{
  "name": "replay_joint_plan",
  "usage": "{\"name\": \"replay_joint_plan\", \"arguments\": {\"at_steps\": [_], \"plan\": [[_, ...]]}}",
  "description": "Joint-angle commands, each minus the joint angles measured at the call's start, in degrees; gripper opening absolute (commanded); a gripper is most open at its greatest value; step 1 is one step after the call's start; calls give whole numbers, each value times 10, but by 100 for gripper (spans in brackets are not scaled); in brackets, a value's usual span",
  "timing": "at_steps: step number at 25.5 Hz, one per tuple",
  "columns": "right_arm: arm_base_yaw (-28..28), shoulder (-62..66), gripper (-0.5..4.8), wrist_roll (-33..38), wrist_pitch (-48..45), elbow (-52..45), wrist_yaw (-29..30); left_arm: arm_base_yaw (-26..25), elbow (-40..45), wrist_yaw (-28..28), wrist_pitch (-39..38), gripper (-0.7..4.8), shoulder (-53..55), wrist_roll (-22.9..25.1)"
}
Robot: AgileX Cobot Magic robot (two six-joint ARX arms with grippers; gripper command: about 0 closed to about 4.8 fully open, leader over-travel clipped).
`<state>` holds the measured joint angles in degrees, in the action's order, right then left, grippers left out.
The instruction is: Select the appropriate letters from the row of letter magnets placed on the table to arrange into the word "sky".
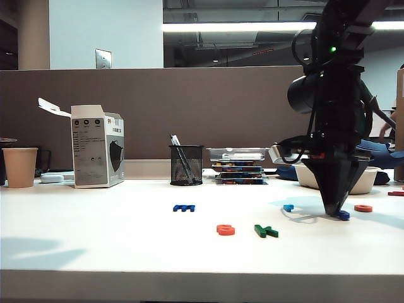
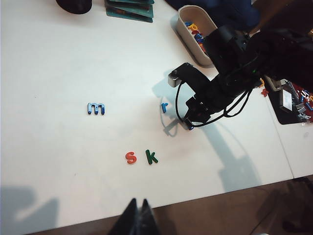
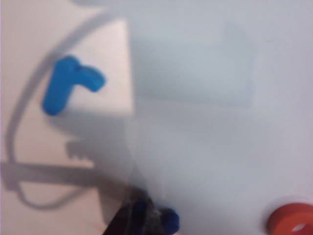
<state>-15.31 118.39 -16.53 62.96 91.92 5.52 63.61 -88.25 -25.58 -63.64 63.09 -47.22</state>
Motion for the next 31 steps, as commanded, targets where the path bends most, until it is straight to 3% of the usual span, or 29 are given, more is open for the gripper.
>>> {"name": "replay_joint_plan", "arguments": {"at_steps": [1,15,31], "plan": [[-1,-21,-2,26,2,2,24,0,-2,-1,5,-4,-1,3],[-27,-36,-2,62,19,-2,69,0,-2,-1,5,-4,-1,3],[-77,-81,-2,108,-49,-92,79,0,-2,-1,5,-4,-1,3]]}}
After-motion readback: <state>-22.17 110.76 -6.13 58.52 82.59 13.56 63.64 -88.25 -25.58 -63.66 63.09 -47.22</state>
